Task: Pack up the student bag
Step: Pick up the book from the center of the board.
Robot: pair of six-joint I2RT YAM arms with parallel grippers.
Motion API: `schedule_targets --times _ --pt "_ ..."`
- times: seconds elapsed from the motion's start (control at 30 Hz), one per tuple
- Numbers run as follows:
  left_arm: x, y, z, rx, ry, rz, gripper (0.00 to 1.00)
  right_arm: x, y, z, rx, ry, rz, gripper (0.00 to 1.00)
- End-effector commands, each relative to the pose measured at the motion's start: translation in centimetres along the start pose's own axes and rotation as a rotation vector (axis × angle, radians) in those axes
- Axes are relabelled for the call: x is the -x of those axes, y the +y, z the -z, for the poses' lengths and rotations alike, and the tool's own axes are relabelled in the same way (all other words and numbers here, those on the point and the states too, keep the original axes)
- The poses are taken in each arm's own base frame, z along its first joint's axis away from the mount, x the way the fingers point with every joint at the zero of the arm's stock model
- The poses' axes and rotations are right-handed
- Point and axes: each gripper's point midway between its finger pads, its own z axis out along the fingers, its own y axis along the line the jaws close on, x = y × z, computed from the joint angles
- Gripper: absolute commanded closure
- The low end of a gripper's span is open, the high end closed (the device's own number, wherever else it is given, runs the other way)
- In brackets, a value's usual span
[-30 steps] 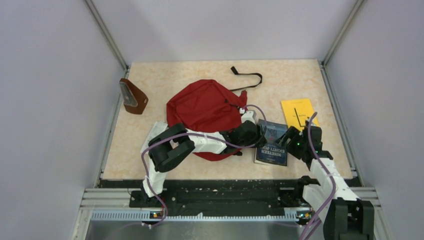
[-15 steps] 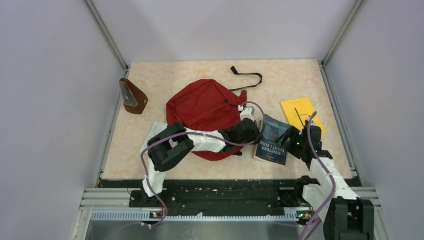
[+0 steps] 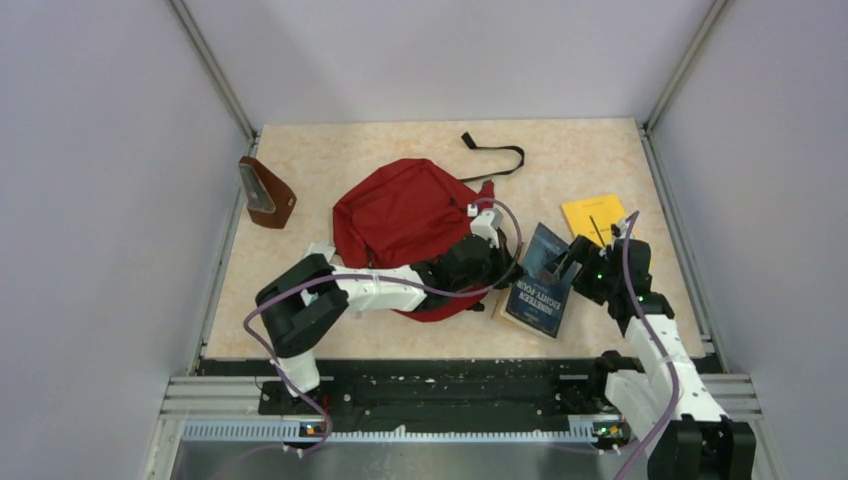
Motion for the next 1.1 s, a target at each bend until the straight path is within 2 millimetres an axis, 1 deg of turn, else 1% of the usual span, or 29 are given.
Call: schedule_targets --times 0.0,0.17,0.2,0.33,0.4,0.5,0.57,0.63,0.7,0.8,0.83,0.9,1.07 --pt "9.6 -11.5 6.2 -0.394 -0.252 -0.02 1.0 3.8 4.9 2.6 0.162 -0.105 0.076 0.04" --pt "12.5 -12.9 9.5 -0.427 -0.321 -0.073 1.0 5.6 7.9 4.8 0.256 -0.143 0.097 0.04" --pt "13.0 -12.9 10.0 -0.417 -0.331 -0.079 1.0 6.1 8.4 5.3 0.269 -0.155 0.1 0.04" --pt "15.3 -11.3 11.6 -0.346 -0.384 -0.105 1.0 7.3 10.4 7.1 0.341 -0.197 0.106 0.03" --pt "16.1 -11.1 13.0 -0.37 -0.413 -0.101 1.0 7.0 12.1 7.8 0.433 -0.177 0.115 0.03" --pt "17.3 -11.9 15.2 -0.41 -0.446 -0.14 1.0 6.3 14.7 8.8 0.605 -0.135 0.162 0.04" --pt "17.7 -12.5 16.2 -0.416 -0.452 -0.205 1.0 5.8 15.8 9.4 0.689 -0.103 0.204 0.06" --pt "18.2 -12.5 17.2 -0.409 -0.475 -0.238 1.0 5.5 17.1 10.4 0.769 -0.084 0.249 0.06" --pt "18.6 -12.5 18.4 -0.425 -0.505 -0.251 1.0 5.4 18.2 11.4 0.848 -0.083 0.281 0.06" --pt "19.3 -12.9 20.3 -0.46 -0.544 -0.258 1.0 5.2 19.5 12.7 0.946 -0.074 0.277 0.05" --pt "19.4 -13.0 20.8 -0.467 -0.551 -0.259 1.0 5.2 19.8 13.1 0.975 -0.08 0.276 0.05" --pt "19.5 -13.1 21.4 -0.474 -0.56 -0.262 1.0 4.7 21.0 14.1 1.042 -0.069 0.291 0.04" --pt "19.6 -13.5 21.9 -0.494 -0.56 -0.255 1.0 4.3 23.0 15.6 1.125 -0.061 0.335 0.06"
